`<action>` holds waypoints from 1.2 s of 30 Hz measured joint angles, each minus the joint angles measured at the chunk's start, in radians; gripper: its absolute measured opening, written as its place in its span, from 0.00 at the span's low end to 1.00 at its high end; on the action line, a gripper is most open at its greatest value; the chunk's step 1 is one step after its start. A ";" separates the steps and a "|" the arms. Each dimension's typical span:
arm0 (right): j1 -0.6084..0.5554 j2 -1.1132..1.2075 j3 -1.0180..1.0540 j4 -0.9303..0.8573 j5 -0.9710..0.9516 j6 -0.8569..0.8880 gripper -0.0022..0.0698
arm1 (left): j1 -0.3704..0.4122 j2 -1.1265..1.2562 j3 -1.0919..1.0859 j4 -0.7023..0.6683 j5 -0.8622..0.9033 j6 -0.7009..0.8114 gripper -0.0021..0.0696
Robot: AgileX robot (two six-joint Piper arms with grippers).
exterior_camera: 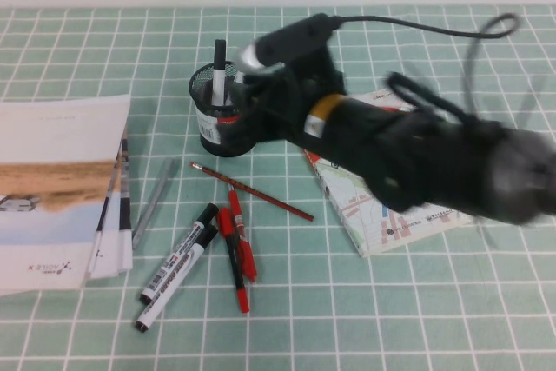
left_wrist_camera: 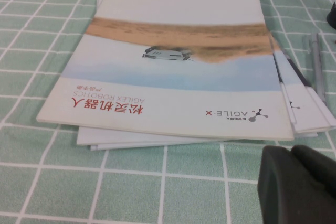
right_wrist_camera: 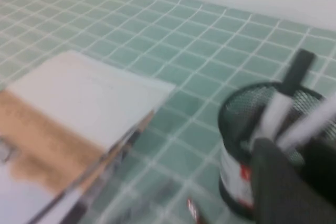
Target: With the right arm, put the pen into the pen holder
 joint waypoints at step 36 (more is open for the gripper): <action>0.000 -0.944 0.635 0.018 0.674 0.007 0.00 | 0.000 0.000 0.000 0.000 0.000 0.000 0.02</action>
